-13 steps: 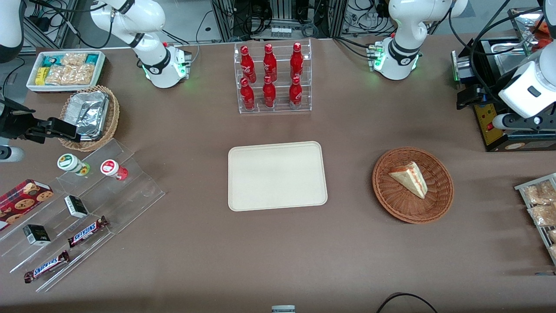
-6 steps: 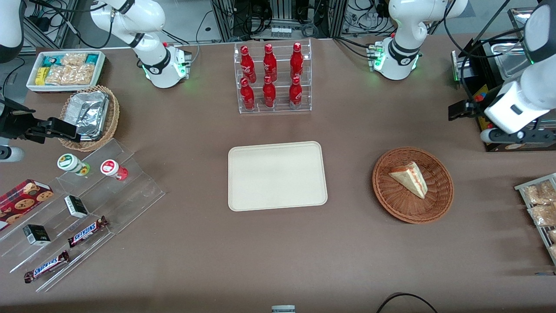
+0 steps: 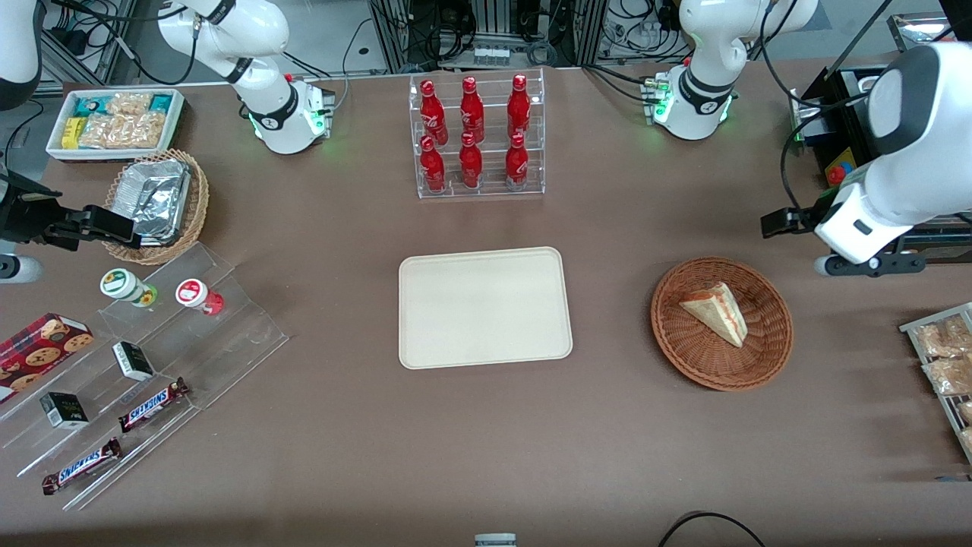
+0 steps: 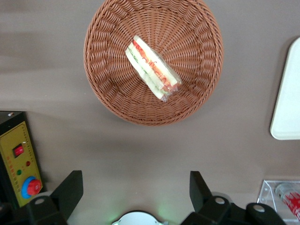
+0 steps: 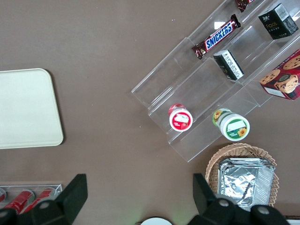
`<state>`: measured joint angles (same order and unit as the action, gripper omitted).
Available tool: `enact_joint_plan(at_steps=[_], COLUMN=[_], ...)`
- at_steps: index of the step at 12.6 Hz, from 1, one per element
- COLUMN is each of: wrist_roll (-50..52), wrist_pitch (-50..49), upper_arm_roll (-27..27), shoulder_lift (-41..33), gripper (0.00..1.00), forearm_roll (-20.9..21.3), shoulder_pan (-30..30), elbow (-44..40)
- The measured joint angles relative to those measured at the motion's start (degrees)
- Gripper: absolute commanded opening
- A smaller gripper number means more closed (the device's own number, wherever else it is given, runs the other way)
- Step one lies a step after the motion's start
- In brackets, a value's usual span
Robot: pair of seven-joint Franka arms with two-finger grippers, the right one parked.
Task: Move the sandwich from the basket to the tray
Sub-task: 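Move the left gripper over the wicker basket toward the wrapped sandwich, then lower the left gripper and close it on the wrapped sandwich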
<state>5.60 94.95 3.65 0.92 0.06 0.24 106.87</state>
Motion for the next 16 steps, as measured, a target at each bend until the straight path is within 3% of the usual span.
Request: enact_joint_plan(at_steps=[3, 10, 16], wrist_roll=[4.5, 30.3, 40.3], wrist_pitch=[7.4, 19.0, 29.9], upper_arm_roll=[0.0, 0.3, 0.3], shoulder_lift=[0.0, 1.7, 3.8], gripper=[1.00, 1.00, 1.00], forearm_roll=[0.0, -0.1, -0.2], shoulder_pan=[0.0, -0.8, -1.2], elbow=[5.1, 9.9, 14.8])
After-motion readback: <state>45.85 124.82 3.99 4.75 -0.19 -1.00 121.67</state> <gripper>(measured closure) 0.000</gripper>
